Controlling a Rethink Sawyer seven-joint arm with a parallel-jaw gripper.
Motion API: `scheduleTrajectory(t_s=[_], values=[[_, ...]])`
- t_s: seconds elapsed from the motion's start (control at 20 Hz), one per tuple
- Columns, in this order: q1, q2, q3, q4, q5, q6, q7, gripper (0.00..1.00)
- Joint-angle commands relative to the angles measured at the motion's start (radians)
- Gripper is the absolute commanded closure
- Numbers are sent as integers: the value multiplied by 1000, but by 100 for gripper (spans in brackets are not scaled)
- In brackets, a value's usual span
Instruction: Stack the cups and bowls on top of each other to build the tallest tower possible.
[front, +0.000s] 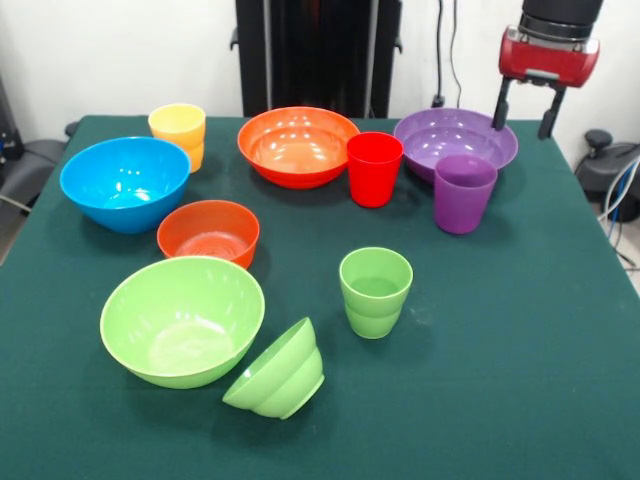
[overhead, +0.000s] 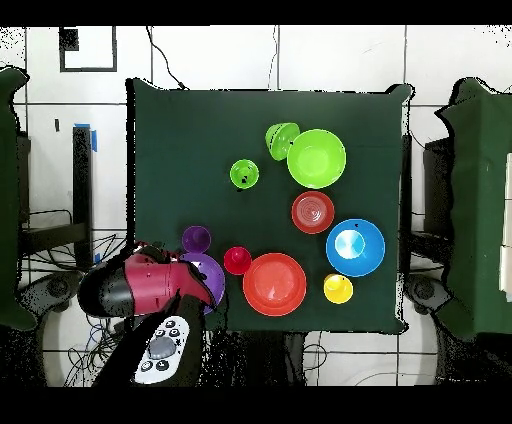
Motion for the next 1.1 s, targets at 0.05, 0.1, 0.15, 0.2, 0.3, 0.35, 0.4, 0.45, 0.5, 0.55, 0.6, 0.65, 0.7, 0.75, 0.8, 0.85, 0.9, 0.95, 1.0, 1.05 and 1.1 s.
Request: scheduleTrajectory(t_s=[0.05, 0.1, 0.15, 0.2, 0.3, 0.35, 0.4, 0.45, 0.5, 0.55, 0.6, 0.65, 0.7, 0.75, 0.8, 0.85, 0.9, 0.95, 1.0, 1.05, 1.1], values=[[-13, 22, 52, -12, 12, 77, 113, 0], [-16, 26, 52, -10, 6, 68, 108, 0], [-20, 29, 49, -7, -4, 56, 100, 0], [-22, 34, 45, -6, -9, 47, 97, 0], [-26, 43, 32, -4, -22, 19, 93, 0], [-31, 46, 24, -10, -32, 13, 84, 0], [-33, 50, 23, -11, -35, 6, 81, 0], [-36, 52, 18, -20, -41, 5, 74, 0], [-37, 56, 15, -23, -42, 2, 73, 0], [-34, 61, 16, -22, -42, -8, 77, 0], [-32, 67, 16, -22, -41, -17, 80, 0], [-33, 79, 15, -29, -39, -32, 84, 0], [-30, 90, 11, -35, -40, -38, 85, 0], [-38, 101, 11, -48, -42, -44, 79, 0], [-38, 110, 10, -53, -43, -50, 78, 0], [-45, 114, 9, -60, -46, -57, 73, 0], [-46, 121, 9, -64, -48, -64, 72, 0], [-51, 126, 8, -64, -54, -80, 68, 0], [-52, 134, 7, -67, -57, -89, 67, 0], [-52, 141, 5, -64, -59, -110, 71, 0], [-52, 149, 4, -61, -62, -132, 74, 0]])
